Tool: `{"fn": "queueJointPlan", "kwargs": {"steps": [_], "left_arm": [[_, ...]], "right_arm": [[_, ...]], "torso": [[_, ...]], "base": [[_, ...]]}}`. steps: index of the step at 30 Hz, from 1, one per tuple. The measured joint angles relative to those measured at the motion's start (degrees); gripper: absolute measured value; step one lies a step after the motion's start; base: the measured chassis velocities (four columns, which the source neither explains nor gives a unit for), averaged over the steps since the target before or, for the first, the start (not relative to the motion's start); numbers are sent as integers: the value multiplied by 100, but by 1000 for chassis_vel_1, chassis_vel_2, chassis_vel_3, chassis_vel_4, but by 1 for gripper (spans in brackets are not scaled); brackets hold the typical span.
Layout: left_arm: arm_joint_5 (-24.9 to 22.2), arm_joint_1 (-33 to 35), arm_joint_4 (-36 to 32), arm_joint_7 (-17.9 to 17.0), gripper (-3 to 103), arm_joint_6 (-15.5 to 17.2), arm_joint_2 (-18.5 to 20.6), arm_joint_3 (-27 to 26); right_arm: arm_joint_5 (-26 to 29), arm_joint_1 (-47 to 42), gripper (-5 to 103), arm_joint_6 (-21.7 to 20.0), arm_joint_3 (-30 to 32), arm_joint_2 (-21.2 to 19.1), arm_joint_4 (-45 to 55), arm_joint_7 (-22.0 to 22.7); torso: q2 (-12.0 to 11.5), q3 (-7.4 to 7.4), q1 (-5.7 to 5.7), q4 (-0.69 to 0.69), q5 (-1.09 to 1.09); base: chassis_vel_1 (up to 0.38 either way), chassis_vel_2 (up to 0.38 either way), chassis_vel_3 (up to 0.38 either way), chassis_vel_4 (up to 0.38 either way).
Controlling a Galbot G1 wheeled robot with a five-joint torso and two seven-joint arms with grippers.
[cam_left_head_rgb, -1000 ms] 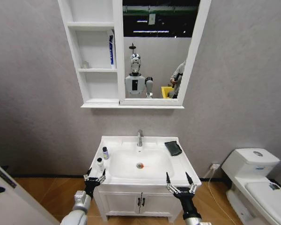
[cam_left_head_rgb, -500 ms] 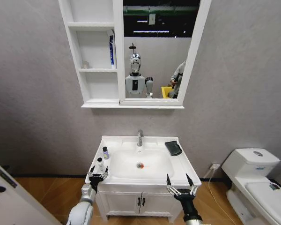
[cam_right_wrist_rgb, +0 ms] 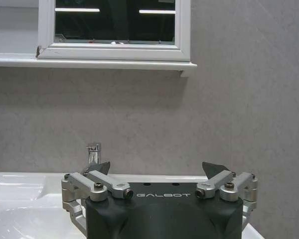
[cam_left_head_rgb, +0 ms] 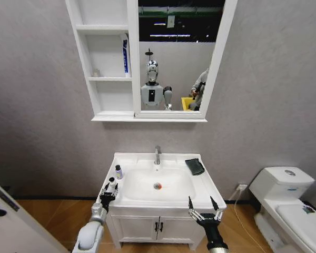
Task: Move facial cleanser and shampoo from washbasin to cabinet, then wipe washbasin with towel.
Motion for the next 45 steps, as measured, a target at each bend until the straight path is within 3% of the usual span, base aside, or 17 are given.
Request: {"fn": "queueJointPlan", "kwargs": {"steps": [1,5,10,12,15,16,18,20,25,31,40,42,45], "left_arm": [[17,29,-23,5,34,-10,-24,0],[51,60,-31,8,29,-62,-42,-2],[48,93,-121,9,29,-81,38,5],[22,112,-208,-6,29,-80,124,20],[-267,218,-734,-130,29,121,681,91],[-267,218,-734,-130,29,121,681,91],[-700,248,-1224,-262,29,379,1127,121],[-839,248,-1367,-305,29,465,1253,125],[-1847,118,-2043,-517,29,954,2061,96],[-2482,-328,-2335,-731,29,1289,2591,168],[-3330,-1486,-2074,-1012,29,1619,3202,704],[-3879,-2222,-1841,-1128,29,1809,3544,1095],[-4242,-2750,-1648,-1161,29,1969,3785,1369]], "right_arm": [[4,23,100,-7,9,-23,13,28],[20,67,100,-24,26,-51,41,68],[-23,80,100,-30,30,-40,53,133],[-49,85,100,-30,35,-40,53,175],[-41,107,100,-34,72,-66,89,249],[-41,107,100,-34,72,-66,89,249],[-30,127,100,-39,91,-84,82,252],[-28,133,100,-42,91,-87,72,252],[-40,143,100,-45,49,-72,76,246],[-63,137,100,-50,30,-53,55,245],[-149,103,100,8,-49,54,-22,245],[-158,83,100,61,-43,62,-61,244],[-134,75,100,88,0,36,-83,243]], "torso": [[0,0,0,0,0],[0,0,0,0,0],[0,0,0,0,0],[0,0,0,0,-1],[0,0,0,1,-1],[0,0,0,1,-1],[0,0,-1,0,0],[0,0,-1,0,0],[0,0,-1,0,-1],[0,0,-1,-2,0],[0,0,-1,-1,-1],[0,1,0,-2,0],[0,1,-1,0,0]], "base": [[0,0,0,0],[0,0,0,0],[0,0,0,0],[0,0,0,0],[0,0,0,0],[0,0,0,0],[0,0,0,0],[0,0,0,0],[0,0,0,0],[0,0,0,0],[0,0,0,0],[0,0,0,0],[0,0,0,0]]}}
